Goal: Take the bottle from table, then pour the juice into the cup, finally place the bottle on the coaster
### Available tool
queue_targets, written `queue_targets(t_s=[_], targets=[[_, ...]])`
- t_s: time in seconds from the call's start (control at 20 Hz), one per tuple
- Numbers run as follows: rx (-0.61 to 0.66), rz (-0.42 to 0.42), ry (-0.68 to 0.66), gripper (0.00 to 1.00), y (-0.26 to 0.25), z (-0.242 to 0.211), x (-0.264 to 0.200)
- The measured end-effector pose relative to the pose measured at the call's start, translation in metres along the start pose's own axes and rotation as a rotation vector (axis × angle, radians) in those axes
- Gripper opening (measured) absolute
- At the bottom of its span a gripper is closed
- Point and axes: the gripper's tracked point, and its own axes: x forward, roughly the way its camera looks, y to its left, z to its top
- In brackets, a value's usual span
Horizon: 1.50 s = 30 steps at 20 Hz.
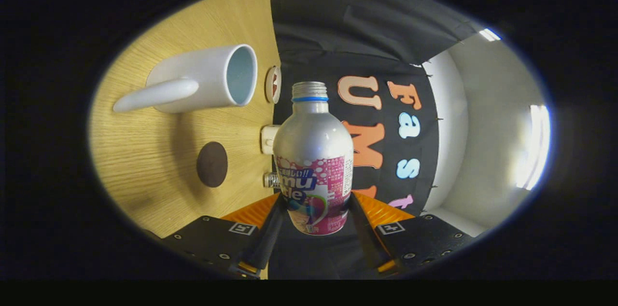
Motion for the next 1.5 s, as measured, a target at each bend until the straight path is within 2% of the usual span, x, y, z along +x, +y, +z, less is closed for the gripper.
queue_targets(t_s=[0.5,1.5], targets=[[-0.084,0.015,-0.014,0.76,0.0007,-0.0031,0.0013],[-0.103,0.036,-0.027,0.76,0.0005,0.0014,-0.003]])
